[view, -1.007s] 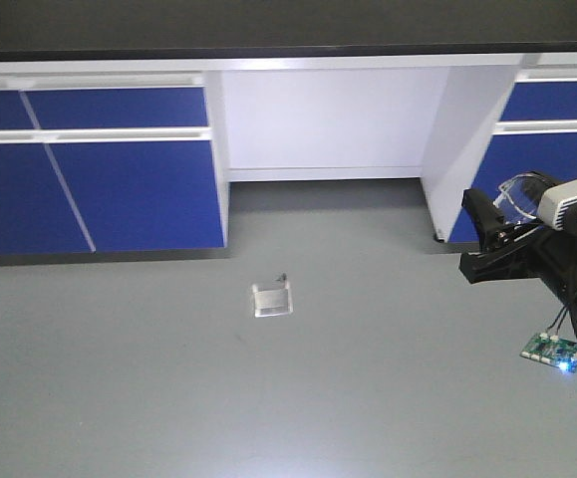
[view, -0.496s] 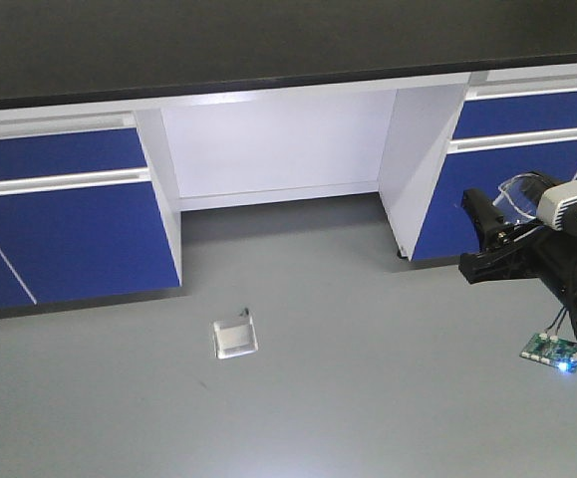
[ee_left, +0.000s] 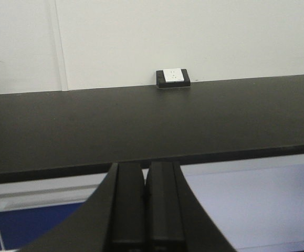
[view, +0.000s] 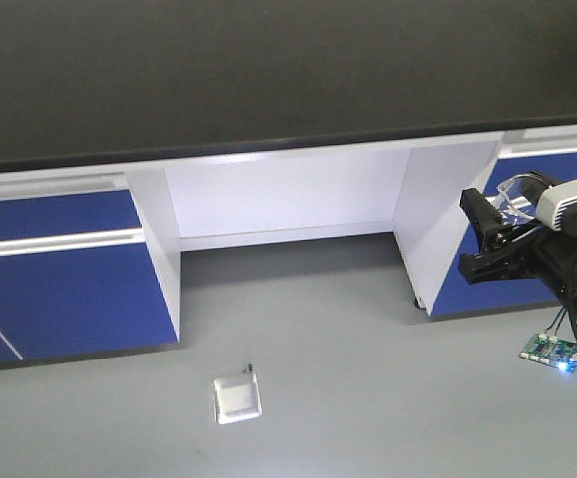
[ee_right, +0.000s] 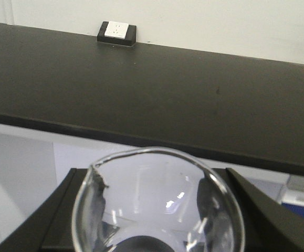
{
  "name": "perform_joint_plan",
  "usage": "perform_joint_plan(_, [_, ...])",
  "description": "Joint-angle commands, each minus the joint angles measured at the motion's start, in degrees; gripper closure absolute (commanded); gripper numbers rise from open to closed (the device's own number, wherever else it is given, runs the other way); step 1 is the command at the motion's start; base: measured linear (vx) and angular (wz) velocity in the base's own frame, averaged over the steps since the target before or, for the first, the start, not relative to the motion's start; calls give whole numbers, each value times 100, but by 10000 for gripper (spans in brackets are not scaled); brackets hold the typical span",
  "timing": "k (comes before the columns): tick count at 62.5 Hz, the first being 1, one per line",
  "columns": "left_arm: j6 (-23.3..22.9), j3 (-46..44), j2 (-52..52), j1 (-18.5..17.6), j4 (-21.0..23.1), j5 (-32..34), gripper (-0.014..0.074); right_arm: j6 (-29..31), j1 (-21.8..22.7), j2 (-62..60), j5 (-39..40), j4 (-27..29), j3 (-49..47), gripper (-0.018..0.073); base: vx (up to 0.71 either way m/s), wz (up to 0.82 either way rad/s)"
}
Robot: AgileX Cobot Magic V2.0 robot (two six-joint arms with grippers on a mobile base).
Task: Grab beaker and place in storage area
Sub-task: 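Turn and drive the base to the second black bench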
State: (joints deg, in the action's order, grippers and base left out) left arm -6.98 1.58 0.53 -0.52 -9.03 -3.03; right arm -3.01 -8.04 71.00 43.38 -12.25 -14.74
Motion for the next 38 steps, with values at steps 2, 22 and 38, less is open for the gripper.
perform_joint_plan(2, [-49,-119,86,-1,6,490,603,16,-5,-128,526,4,-124,492,38,5])
perform_joint_plan(22, [-49,-119,86,-1,6,490,603,16,-5,-128,526,4,-124,492,38,5])
perform_joint_plan(38, [-49,-119,86,-1,6,490,603,16,-5,-128,532,4,-124,492,35,4])
